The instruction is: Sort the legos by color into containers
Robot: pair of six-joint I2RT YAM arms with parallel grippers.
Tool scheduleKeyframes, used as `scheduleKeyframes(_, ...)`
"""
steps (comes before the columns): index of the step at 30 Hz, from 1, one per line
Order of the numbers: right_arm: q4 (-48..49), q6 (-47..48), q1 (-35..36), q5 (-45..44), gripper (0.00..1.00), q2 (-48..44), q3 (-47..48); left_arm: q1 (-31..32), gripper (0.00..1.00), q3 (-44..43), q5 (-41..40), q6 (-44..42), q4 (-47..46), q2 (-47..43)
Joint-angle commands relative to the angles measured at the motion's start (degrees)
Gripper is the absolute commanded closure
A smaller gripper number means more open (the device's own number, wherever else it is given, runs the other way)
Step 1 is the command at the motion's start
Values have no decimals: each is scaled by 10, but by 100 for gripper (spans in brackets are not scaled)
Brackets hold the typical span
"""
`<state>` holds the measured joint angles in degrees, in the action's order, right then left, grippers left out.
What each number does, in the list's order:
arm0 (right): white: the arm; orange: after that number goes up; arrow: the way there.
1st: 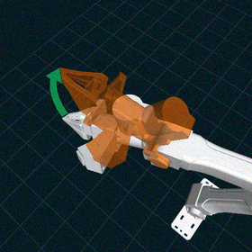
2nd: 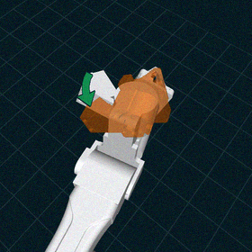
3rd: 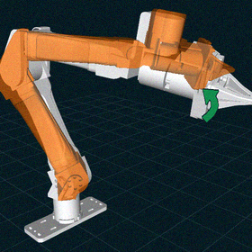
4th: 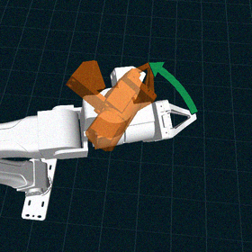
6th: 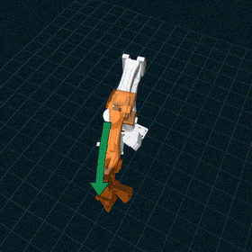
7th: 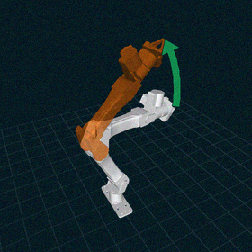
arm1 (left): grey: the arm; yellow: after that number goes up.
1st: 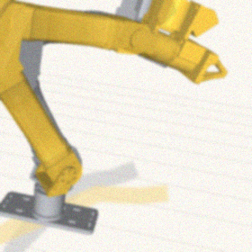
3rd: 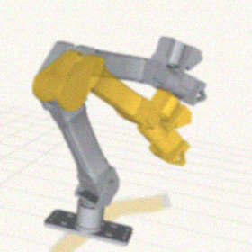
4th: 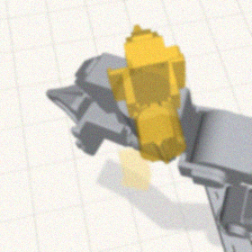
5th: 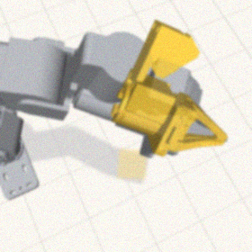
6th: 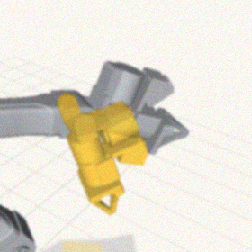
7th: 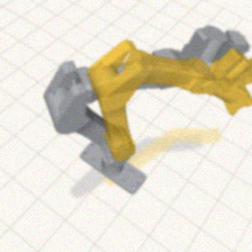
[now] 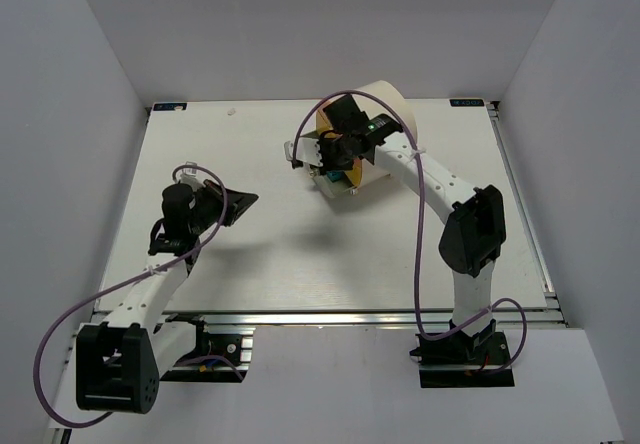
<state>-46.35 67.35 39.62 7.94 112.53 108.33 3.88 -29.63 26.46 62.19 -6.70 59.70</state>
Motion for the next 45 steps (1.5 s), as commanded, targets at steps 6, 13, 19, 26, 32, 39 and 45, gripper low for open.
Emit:
scheduleKeyframes(6,-9,-101,9,214,100,0,-10,-4,100,57,36,3,-33,-98)
scheduleKeyframes(13,-30,-122,27,84,100,101,54,-4,100,77,33,6,-3,-145)
scheduleKeyframes(19,-33,-50,42,-66,100,132,43,-9,100,94,31,6,-2,-161)
scheduleKeyframes(26,2,8,53,-232,100,133,18,-9,100,86,31,-3,0,-157)
scheduleKeyframes(32,28,43,51,-326,100,151,0,-9,100,94,36,-1,-9,-157)
scheduleKeyframes(39,30,57,49,-375,100,168,3,-9,90,91,30,-6,7,-166)
scheduleKeyframes(45,-39,26,54,-293,100,162,45,-9,61,91,26,-8,15,-171)
